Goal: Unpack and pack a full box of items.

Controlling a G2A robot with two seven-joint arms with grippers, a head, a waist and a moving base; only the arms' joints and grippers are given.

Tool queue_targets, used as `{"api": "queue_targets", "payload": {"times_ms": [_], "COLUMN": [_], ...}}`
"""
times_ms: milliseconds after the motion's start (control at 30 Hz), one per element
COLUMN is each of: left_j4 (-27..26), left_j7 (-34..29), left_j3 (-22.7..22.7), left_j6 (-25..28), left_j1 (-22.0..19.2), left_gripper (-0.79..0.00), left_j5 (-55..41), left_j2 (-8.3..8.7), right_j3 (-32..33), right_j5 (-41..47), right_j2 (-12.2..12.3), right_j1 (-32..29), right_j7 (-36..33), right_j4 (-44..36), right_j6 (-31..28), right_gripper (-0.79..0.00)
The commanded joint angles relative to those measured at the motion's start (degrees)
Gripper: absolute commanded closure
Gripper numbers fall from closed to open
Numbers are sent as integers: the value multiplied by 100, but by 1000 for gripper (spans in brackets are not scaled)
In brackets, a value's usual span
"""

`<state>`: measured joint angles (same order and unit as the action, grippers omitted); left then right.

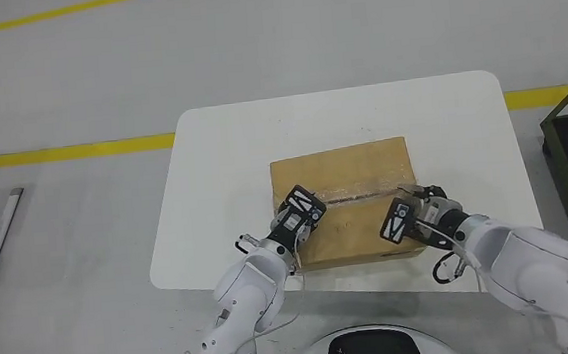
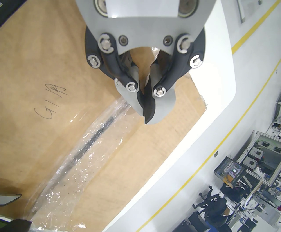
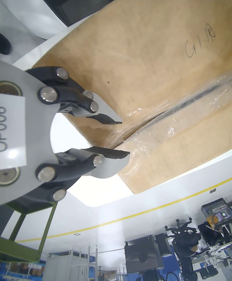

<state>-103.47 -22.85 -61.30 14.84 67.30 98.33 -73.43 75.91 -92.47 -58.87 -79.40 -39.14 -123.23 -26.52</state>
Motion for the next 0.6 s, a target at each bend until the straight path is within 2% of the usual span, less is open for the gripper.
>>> {"api": "queue_targets", "payload": {"times_ms": [0, 67, 100, 133, 200, 333, 567], "left_j4": [-4, -7, -17, -20, -28, -72, -180], "left_j7": [8, 15, 22, 22, 28, 45, 52], "left_j3": [4, 11, 17, 20, 35, 89, 119], "left_j6": [17, 46, 70, 81, 129, 219, 323], "left_j1": [-4, -9, -13, -13, -14, -30, -13], "left_gripper": [0, 0, 0, 0, 0, 0, 0], "left_j5": [2, 1, 0, 0, -5, -1, 20], "left_j2": [-3, -7, -9, -11, -14, -24, -31], "right_j3": [191, 432, 569, 719, 1061, 1733, 2485], "right_j5": [241, 548, 713, 839, 1078, 2027, 3702], "right_j2": [5, 15, 22, 35, 48, 47, 4], "right_j1": [-77, -196, -261, -327, -453, -687, -1071], "right_j7": [-1, 47, 84, 86, 86, 372, 824], "right_j4": [-86, -186, -231, -259, -312, -267, -101], "right_j6": [33, 6, -30, -122, -78, 107, 547], "right_gripper": [-422, -357, -240, -169, -139, 0, 0]}}
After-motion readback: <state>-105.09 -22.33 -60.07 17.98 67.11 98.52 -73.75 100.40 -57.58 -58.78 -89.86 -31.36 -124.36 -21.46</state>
